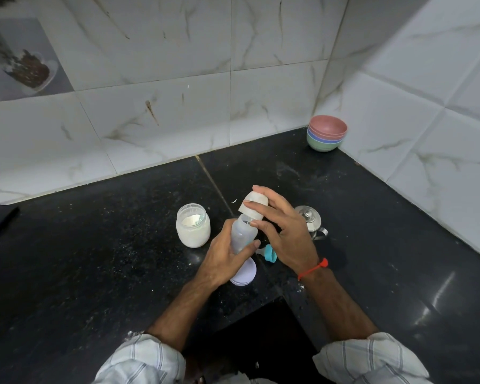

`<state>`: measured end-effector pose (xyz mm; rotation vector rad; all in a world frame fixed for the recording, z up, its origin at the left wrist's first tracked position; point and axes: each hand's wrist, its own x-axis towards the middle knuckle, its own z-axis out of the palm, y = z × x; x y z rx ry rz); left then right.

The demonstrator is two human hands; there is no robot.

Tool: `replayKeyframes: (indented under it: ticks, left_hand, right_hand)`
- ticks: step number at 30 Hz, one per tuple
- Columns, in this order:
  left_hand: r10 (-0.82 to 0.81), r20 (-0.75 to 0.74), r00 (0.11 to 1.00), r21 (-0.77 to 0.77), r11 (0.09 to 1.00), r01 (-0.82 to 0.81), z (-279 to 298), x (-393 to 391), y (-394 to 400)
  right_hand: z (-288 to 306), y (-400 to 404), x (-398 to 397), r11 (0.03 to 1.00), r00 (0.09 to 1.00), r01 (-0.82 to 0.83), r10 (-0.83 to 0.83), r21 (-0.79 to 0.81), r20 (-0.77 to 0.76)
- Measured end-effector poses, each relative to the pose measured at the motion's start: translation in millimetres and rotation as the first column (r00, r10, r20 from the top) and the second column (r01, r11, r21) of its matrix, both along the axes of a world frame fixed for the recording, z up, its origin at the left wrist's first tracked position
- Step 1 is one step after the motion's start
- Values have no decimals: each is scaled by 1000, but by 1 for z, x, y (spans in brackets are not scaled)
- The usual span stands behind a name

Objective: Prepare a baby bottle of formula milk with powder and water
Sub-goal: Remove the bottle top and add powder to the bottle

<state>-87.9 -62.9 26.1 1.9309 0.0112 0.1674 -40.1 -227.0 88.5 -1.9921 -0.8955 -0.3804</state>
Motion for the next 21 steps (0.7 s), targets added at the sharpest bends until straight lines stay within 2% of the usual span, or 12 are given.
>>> replayKeyframes:
  ticks: [7, 14, 21]
  left_hand:
    - [-37, -7, 999, -11, 999, 37, 2, 0, -6]
    - [-44, -25, 999, -15, 999, 43, -4, 1, -8]
    - [-45, -15, 999, -10, 999, 45, -5, 1, -10]
  right_hand:
    - [0, -6, -6, 999, 998, 11, -13, 34, 63]
    - [1, -10, -8, 999, 998, -42, 42, -3, -45]
    - [5, -11, -10, 998, 1000, 6, -5, 66, -16]
